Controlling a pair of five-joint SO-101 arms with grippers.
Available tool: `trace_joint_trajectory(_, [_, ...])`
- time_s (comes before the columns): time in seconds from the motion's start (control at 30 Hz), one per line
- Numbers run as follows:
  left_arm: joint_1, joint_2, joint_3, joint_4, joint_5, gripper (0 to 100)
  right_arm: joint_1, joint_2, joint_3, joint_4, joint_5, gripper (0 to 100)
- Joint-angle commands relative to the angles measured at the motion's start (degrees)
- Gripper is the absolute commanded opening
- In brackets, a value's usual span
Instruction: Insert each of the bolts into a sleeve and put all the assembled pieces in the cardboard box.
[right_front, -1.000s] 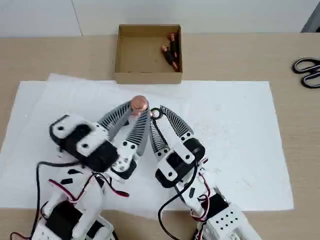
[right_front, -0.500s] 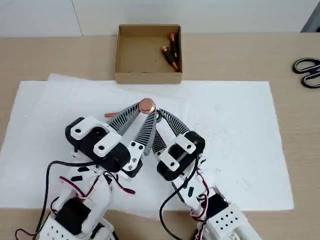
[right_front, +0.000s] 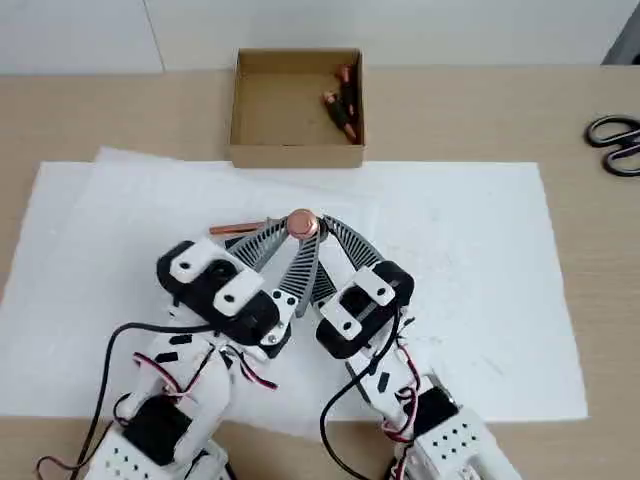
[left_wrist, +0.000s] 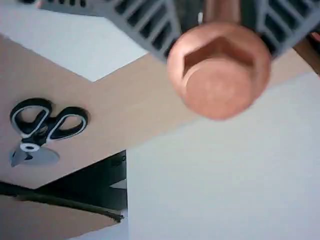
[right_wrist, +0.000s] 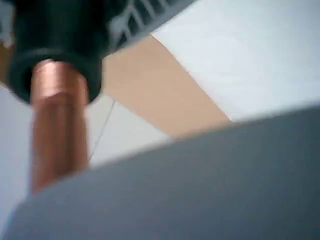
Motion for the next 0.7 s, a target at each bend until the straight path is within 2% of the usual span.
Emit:
trace_joint_trajectory(0.0, [-0.4, 0.2, 0.8, 1.5, -5.9, 1, 0.9, -1.8, 0.2, -0.4, -0.4, 0.5])
trace_joint_trajectory(0.1, [-0.4, 0.3, 0.6, 8.2, -8.2, 5, 0.9, -1.8, 0.2, -0.4, -0.4, 0.5])
trace_joint_trajectory(0.2, [-0.4, 0.0, 0.6, 14.4, -8.2, 17, 0.9, -1.8, 0.2, 0.6, -0.4, 0.5])
trace_joint_trajectory(0.27, [-0.8, 0.0, 0.6, 15.5, -8.1, 23, 0.9, -1.9, 0.2, 2.5, -0.4, 0.5])
trace_joint_trajectory(0.47, [-5.9, 0.0, -3.2, 15.4, -6.4, 24, 0.9, -1.9, 0.2, 3.5, -0.4, 0.5])
trace_joint_trajectory(0.67, [-17.1, 0.0, -12.0, 12.0, -8.4, 24, 2.0, -1.9, 0.2, 3.5, -0.4, 0.5])
